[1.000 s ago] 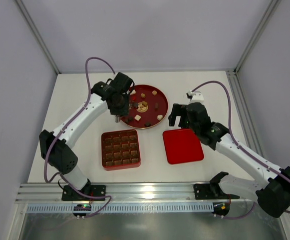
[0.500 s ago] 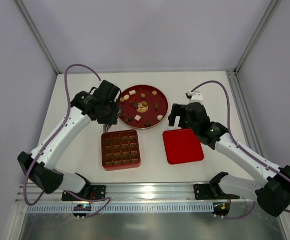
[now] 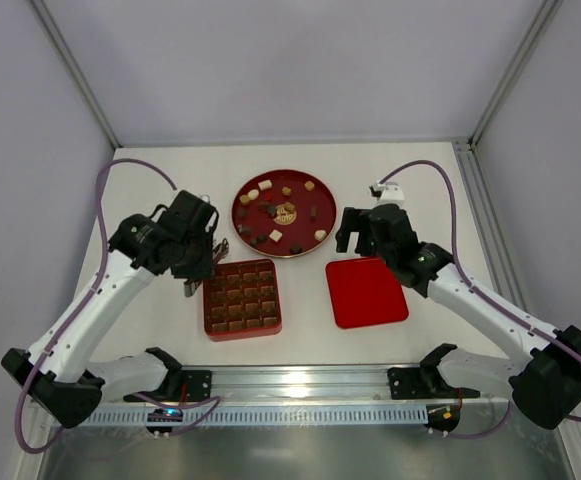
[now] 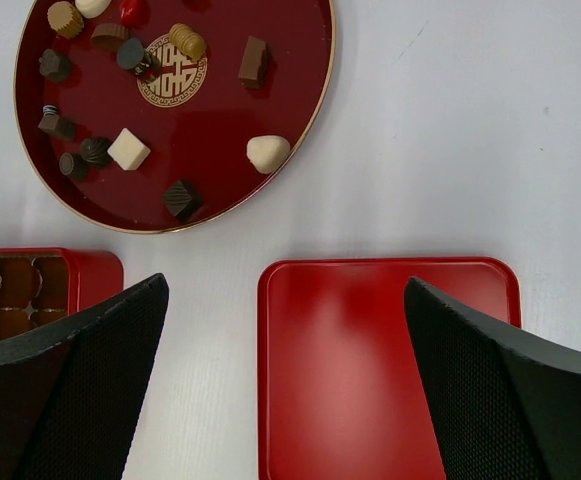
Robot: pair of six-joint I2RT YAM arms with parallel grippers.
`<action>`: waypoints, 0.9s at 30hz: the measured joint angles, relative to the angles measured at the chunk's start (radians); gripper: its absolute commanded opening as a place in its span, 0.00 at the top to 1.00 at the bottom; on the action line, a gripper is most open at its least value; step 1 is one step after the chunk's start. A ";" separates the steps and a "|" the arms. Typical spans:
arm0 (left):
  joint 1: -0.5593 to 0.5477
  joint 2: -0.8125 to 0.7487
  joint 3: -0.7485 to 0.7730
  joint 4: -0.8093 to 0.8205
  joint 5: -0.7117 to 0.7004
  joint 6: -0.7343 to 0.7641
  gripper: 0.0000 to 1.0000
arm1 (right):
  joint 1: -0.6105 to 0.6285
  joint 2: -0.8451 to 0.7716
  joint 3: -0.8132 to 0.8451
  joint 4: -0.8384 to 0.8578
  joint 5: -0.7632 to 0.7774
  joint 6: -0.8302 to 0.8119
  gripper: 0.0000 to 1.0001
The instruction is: Pack the chocolate
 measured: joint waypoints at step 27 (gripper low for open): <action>0.000 -0.184 -0.218 -0.024 0.030 -0.055 0.68 | 0.000 0.013 0.000 0.001 0.000 0.001 0.00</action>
